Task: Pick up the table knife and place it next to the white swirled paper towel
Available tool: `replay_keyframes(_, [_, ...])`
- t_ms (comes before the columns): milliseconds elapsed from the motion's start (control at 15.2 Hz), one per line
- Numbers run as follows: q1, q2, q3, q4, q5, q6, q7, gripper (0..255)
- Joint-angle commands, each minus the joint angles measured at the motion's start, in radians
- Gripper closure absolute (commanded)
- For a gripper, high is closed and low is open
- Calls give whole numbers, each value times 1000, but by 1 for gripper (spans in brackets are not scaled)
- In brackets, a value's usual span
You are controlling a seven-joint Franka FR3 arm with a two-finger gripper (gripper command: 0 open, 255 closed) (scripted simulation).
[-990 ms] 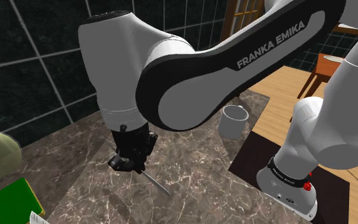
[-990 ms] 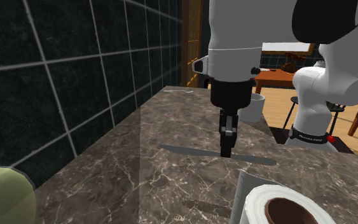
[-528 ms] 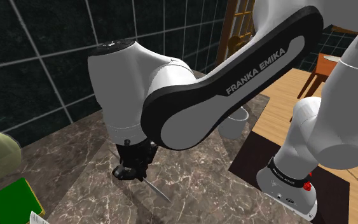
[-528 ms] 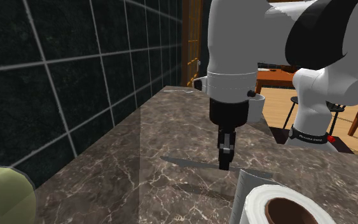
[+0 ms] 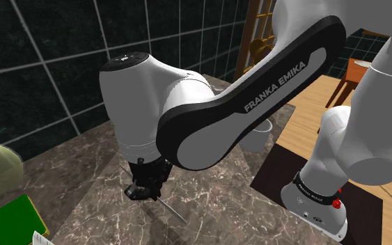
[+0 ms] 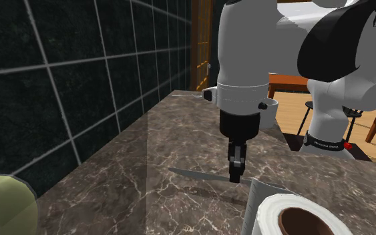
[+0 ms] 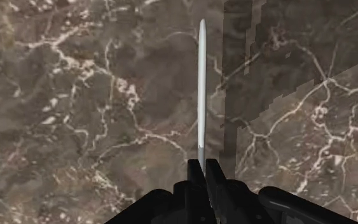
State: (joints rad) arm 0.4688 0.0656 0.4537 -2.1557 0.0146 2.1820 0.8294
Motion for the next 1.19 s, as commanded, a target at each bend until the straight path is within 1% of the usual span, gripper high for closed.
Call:
replay_keyframes(0, [0,0,0,0,0,0,0,255])
replay_keyframes(66, [0,0,0,0,0,0,0,0])
replay_keyframes(396, [0,0,0,0,0,0,0,0])
replay_keyframes(660, [-7,-56,-2,73,27,-124,-20,0])
replay_keyframes(1122, [-6,-56,-3,73,27,-124,-20,0])
